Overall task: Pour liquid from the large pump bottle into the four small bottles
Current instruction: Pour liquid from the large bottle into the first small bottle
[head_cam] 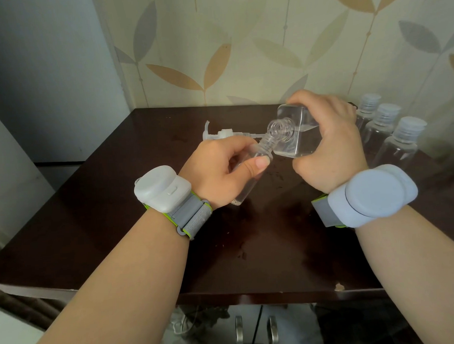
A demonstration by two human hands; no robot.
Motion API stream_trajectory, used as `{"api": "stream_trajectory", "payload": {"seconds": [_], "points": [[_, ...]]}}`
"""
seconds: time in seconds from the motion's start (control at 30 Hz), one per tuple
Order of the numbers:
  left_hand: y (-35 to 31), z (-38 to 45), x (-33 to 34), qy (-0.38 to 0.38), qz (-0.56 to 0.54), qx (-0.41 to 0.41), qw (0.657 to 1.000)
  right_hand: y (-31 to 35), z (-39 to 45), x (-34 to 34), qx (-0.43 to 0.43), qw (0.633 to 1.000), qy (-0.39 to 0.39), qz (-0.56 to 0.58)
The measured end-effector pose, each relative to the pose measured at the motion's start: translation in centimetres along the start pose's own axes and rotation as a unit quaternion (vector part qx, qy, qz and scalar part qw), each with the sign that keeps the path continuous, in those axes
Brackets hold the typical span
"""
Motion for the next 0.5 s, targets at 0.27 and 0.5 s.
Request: {"api": "stream_trajectory", "payload": {"seconds": [0.27, 0.5], "points": [[0.0, 0.01, 0.01, 0.0, 0.002, -0.003, 1.0, -0.01, 0.04, 0.02, -0.006, 1.0, 0.003, -0.005], [0.01, 0.03, 0.04, 0.005, 0.003, -0.004, 1.0, -0.1, 0.03, 0.04, -0.01, 1.0, 0.005, -0.012]]}}
Point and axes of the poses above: each hand's wrist, its own z-axis towards the middle knuckle, its own x-axis out of the palm, y = z × x, the point moved 9 cm from there along z, towards the middle knuckle, and after that the axes turned 12 degrees about -x, right-handed, at the moved point
